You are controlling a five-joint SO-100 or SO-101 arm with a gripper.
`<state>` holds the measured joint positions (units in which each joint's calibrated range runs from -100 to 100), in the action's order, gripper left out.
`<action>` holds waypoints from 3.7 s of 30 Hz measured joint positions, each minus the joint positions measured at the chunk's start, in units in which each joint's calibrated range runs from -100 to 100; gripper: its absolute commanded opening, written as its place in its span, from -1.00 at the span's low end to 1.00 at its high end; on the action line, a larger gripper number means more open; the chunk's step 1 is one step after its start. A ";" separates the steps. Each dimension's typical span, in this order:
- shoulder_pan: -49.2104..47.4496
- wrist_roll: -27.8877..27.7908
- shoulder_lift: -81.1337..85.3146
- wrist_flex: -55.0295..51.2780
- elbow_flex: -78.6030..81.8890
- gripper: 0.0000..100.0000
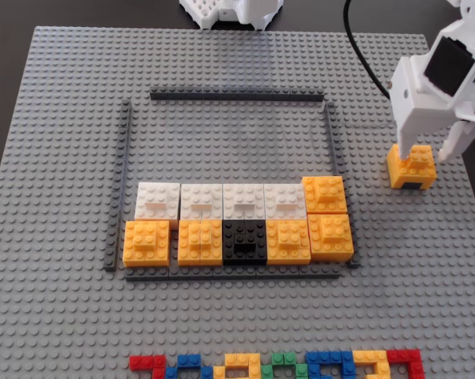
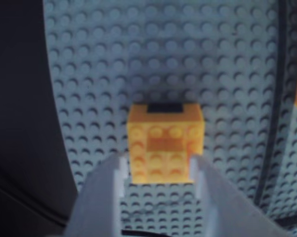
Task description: Grab the cube and place it into the grid
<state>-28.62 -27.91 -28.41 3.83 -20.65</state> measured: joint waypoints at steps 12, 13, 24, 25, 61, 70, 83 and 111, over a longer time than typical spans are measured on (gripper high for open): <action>0.29 0.05 0.17 0.78 1.06 -0.88; 0.29 0.05 0.17 0.78 1.15 -0.88; 0.73 -0.49 0.25 -0.15 0.97 -0.92; 0.73 -0.49 0.25 -0.49 0.62 -0.92; 11.08 -9.91 26.89 -6.64 12.71 -0.94; 14.80 -11.23 29.52 -1.95 26.13 -0.93; 15.53 -12.06 30.11 3.13 34.69 -0.93; 14.58 -10.65 24.09 5.52 34.86 -0.93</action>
<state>-14.04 -38.56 -4.33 9.35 14.21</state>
